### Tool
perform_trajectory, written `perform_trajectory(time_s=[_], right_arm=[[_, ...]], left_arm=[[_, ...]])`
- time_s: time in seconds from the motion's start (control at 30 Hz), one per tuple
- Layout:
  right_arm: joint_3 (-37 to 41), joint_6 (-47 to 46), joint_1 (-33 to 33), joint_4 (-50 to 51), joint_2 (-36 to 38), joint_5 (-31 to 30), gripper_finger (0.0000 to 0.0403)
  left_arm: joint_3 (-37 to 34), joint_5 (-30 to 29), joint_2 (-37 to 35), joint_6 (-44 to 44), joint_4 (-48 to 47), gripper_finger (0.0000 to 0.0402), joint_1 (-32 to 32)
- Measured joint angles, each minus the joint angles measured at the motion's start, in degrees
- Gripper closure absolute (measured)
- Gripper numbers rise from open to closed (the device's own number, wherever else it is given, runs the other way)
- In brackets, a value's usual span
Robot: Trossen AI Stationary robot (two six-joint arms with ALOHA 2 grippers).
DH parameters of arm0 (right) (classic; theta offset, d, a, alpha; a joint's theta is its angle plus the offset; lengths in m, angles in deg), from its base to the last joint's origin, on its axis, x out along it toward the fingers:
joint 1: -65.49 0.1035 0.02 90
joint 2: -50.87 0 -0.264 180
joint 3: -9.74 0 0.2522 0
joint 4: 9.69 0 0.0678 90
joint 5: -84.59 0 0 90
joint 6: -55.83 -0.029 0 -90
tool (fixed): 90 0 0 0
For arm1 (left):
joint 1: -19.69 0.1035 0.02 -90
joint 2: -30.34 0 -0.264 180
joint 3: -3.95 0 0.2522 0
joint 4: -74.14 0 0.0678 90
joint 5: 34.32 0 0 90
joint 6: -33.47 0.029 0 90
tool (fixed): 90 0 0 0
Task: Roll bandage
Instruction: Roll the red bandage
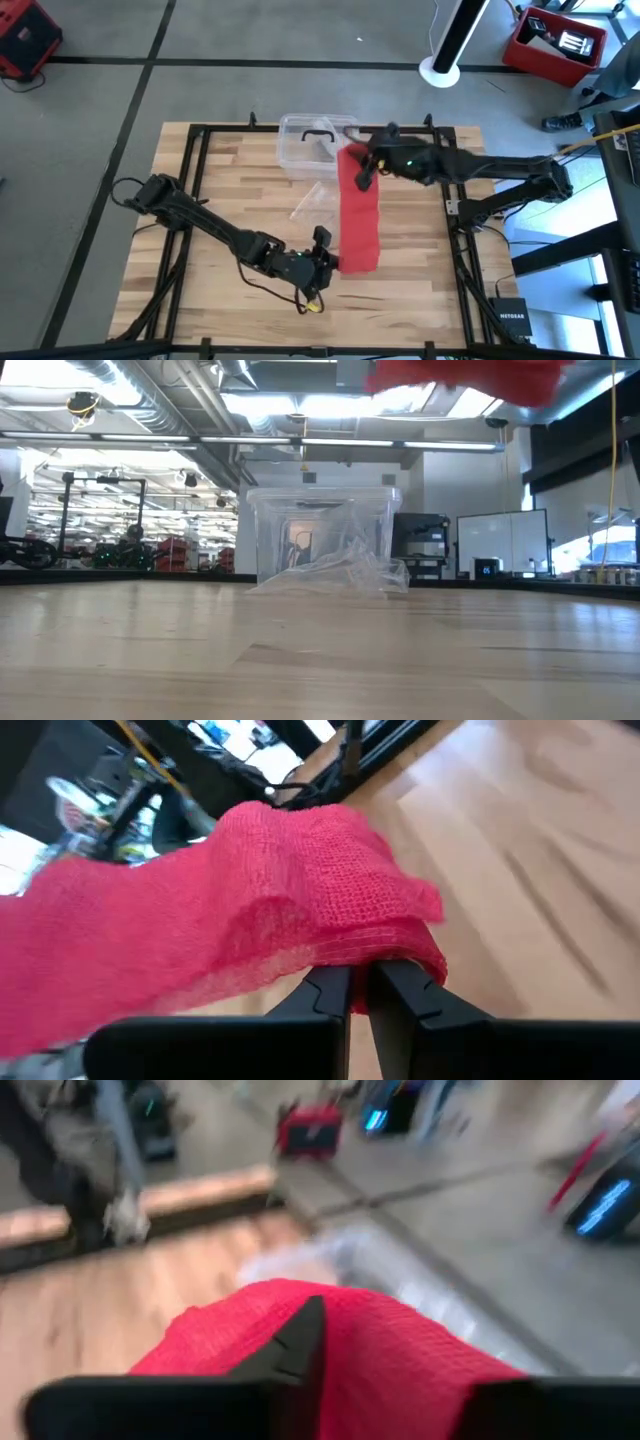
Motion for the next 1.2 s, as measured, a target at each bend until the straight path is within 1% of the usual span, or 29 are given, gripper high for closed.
perform_trajectory(time_s=[0.17,0.27,0.4,0.5,0.57,0.6,0.7,0.83,1.07,1.2], right_arm=[[12.0,-6.03,-1.27,-4.87,-0.02,7.97,0.0214],[16.58,-9.11,-1.32,-5.45,-0.03,11.96,0.0169],[19.8,-12.68,-1.3,-4.53,-0.04,17.15,0.0124],[20.73,-15.63,-1.28,-3.82,-0.04,23.84,0.0105],[20.44,-16.89,-1.28,-2.05,-0.04,28.29,0.0099],[19.92,-17.44,-1.28,-0.24,-0.02,29.45,0.0098],[18.72,-19.65,-1.06,2.37,0.04,29.52,0.0101],[16.87,-20.98,-0.16,4.95,0.07,29.49,0.011],[7.81,-22.3,-0.19,17.45,0.09,29.35,0.0122],[2.0,-20.41,-0.16,23.16,0.09,33.71,0.0123]], left_arm=[[0.0,1.64,5.03,-8.16,6.92,0.0389,0.11],[-0.04,2.07,8.5,-14.32,11.06,0.0389,0.48],[-0.03,2.06,11.95,-22.16,17.09,0.0389,0.53],[0.0,2.27,14.11,-27.28,19.75,0.0389,0.49],[-0.02,2.35,15.21,-29.91,20.0,0.0389,0.55],[0.0,2.43,15.6,-30.96,19.68,0.0389,0.55],[0.0,2.99,16.44,-33.04,19.54,0.0389,0.53],[0.0,3.73,16.91,-33.06,19.41,0.0389,0.52],[0.02,3.65,16.91,-32.6,19.54,0.0389,0.5],[0.02,3.57,16.89,-30.35,19.59,0.0389,0.33]])
